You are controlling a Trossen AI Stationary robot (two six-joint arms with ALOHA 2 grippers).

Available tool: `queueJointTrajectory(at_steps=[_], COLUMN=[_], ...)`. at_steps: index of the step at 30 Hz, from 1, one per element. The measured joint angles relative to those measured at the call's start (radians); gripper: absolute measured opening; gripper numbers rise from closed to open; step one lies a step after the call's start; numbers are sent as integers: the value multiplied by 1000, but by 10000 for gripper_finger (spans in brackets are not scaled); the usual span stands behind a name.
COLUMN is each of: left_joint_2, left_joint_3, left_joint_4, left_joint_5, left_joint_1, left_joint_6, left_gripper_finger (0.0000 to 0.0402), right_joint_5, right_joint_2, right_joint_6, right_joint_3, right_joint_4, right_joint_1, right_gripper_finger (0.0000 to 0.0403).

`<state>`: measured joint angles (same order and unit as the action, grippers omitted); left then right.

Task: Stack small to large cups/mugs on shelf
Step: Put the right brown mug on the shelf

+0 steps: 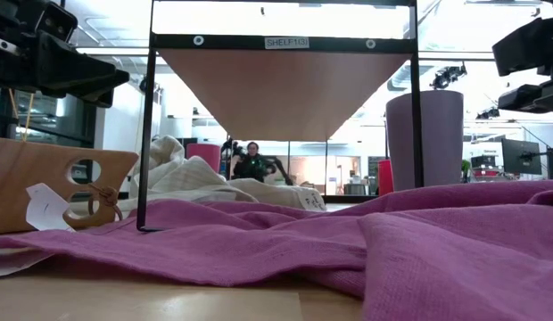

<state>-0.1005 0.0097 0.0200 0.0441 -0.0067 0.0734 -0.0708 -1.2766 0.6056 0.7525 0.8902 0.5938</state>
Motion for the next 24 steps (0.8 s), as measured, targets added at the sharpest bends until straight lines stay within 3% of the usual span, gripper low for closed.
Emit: queueJointTrajectory(at_steps=[24], left_joint_2=[0], left_joint_3=[0], left_joint_4=[0], left_joint_5=[0], left_joint_1=[0], left_joint_6=[0], left_gripper_finger=[111], right_joint_5=[-41], right_joint_2=[80], right_joint_6=[29], right_joint_3=[223], right_joint_4=[59], right_joint_1=[2], right_gripper_finger=[0])
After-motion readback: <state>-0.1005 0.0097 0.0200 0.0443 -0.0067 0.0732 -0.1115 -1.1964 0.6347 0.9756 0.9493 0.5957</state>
